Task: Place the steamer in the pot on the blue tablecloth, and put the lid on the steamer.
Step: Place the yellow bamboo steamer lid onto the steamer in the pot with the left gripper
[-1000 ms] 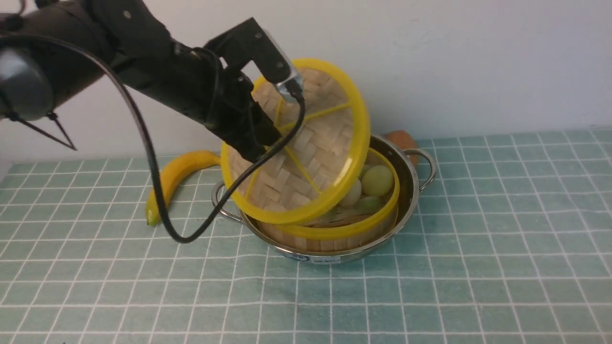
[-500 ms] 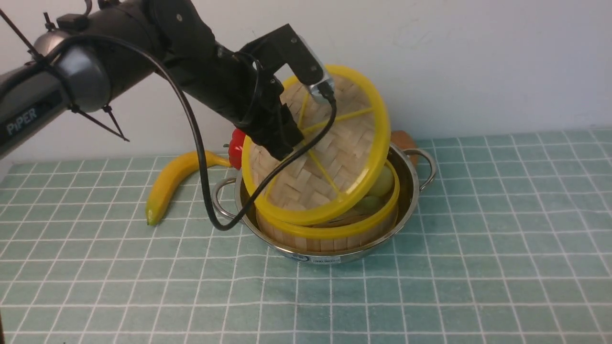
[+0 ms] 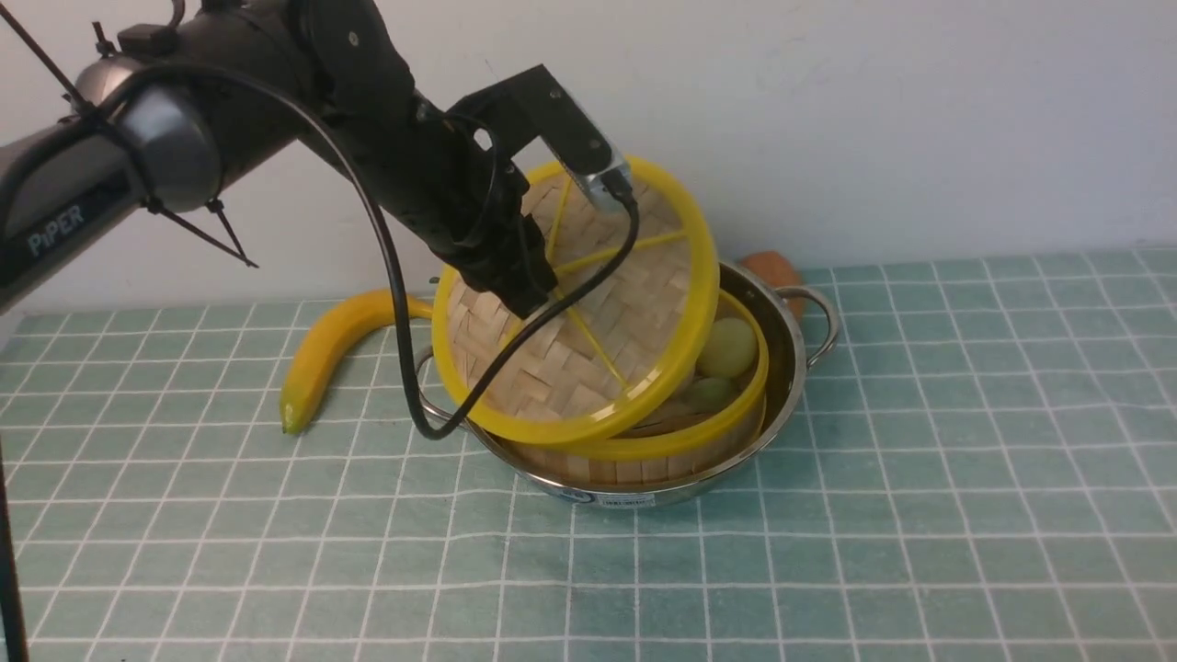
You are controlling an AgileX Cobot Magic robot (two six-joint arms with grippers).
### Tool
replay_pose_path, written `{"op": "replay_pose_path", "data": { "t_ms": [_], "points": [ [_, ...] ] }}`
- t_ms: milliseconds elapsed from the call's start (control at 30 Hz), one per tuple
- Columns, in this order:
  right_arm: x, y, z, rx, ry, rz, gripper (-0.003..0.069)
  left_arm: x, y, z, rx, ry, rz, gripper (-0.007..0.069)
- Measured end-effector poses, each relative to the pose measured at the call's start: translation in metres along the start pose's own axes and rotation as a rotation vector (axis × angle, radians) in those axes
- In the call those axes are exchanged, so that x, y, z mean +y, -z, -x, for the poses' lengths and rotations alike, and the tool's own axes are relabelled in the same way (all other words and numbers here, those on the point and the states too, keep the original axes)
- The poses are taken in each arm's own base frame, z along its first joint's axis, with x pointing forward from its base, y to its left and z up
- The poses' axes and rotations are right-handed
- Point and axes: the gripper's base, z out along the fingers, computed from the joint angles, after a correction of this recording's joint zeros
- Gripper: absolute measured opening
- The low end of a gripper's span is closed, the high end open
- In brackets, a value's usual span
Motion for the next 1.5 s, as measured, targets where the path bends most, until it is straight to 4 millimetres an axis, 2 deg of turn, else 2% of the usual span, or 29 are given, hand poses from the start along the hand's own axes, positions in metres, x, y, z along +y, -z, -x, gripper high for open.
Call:
{"op": "replay_pose_path", "data": {
  "t_ms": [300, 733, 1033, 1500],
  "points": [
    [0.0, 0.0, 0.0, 0.0, 0.0, 0.0, 0.024, -0.005, -0.01, 0.009, -0.024, -0.077, 0.017, 0.0117],
    [0.0, 0.0, 0.0, 0.0, -0.001, 0.0, 0.024, -0.01, -0.013, 0.016, -0.047, -0.11, 0.033, 0.0117],
    [0.0, 0.0, 0.0, 0.0, -0.001, 0.0, 0.024, -0.008, -0.035, 0.012, -0.034, -0.109, 0.017, 0.0117],
    [0.0, 0.0, 0.0, 0.0, -0.001, 0.0, 0.024, -0.009, -0.035, 0.018, -0.101, -0.196, 0.006, 0.0117]
  ]
}}
